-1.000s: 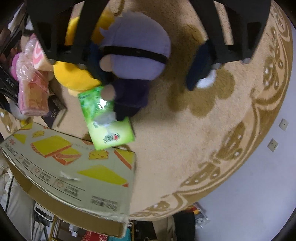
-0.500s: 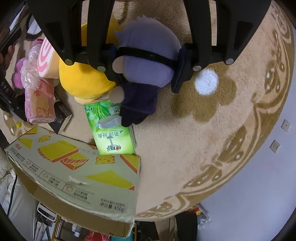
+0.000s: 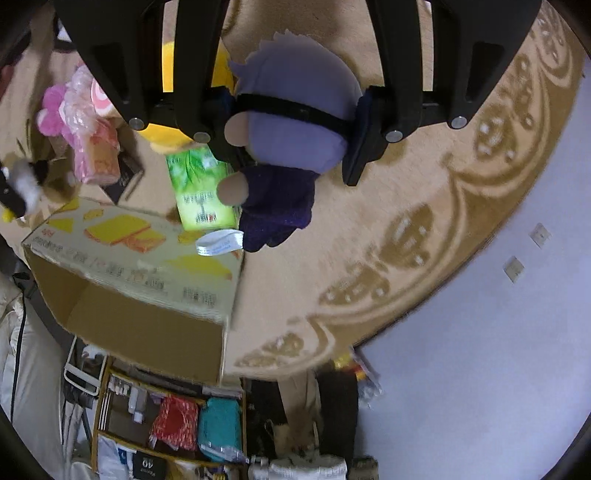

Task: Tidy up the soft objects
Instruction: 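Carry both plushes into the cardboard box and open both tools, then withdraw both tools from the box back toward the remaining toys, then grasp the pink plastic-wrapped item with the right tool while the left tool approaches the yellow plush, then grasp the yellow plush with the left tool while the right tool lifts the pink item, then carry the yellow plush and pink item into the box and release both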

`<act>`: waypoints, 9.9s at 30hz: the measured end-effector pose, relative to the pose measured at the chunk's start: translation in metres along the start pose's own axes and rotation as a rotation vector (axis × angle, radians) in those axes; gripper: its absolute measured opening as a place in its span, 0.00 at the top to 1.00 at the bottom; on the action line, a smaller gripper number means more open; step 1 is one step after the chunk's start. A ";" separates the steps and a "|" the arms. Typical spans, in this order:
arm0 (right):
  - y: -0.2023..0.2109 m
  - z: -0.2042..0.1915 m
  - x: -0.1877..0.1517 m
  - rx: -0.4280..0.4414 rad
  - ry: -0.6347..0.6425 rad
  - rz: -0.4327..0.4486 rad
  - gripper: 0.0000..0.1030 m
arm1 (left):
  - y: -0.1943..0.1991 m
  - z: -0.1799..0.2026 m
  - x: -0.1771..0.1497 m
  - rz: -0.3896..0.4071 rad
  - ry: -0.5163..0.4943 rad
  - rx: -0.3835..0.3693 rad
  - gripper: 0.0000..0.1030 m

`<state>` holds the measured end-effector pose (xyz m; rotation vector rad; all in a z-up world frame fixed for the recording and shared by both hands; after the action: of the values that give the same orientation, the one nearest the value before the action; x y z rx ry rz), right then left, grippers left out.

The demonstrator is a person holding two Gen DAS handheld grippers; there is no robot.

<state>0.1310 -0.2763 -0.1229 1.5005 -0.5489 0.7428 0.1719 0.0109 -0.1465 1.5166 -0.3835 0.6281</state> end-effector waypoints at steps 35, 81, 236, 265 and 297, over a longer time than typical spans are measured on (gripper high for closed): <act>0.060 -0.039 0.172 0.007 0.181 0.372 0.95 | 0.054 0.120 0.149 0.325 -0.211 -0.141 0.53; 0.014 -0.017 0.099 0.066 0.062 0.078 0.00 | 0.015 0.077 0.116 0.106 -0.104 -0.146 0.04; 0.057 -0.082 0.054 0.070 0.136 0.179 0.85 | 0.047 0.082 0.065 0.207 -0.113 -0.161 0.32; 0.025 -0.036 0.114 -0.001 0.176 0.236 0.84 | 0.042 0.118 0.122 0.369 -0.194 -0.143 0.31; -0.006 -0.030 0.086 0.079 0.124 0.098 0.37 | 0.011 0.127 0.096 0.267 -0.214 -0.136 0.02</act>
<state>0.1896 -0.2371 -0.0644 1.4974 -0.5070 0.9363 0.2594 -0.1014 -0.0749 1.4171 -0.7873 0.6349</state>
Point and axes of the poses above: each gripper's, at about its wrist camera, not at the fingertips, and y roughly against the way its jaws point, z to its right, x to its top, the point moved 6 cm from there along -y, roughly the way its jaws point, and after that the axes turned 12 degrees about y, right-handed, at the moved point
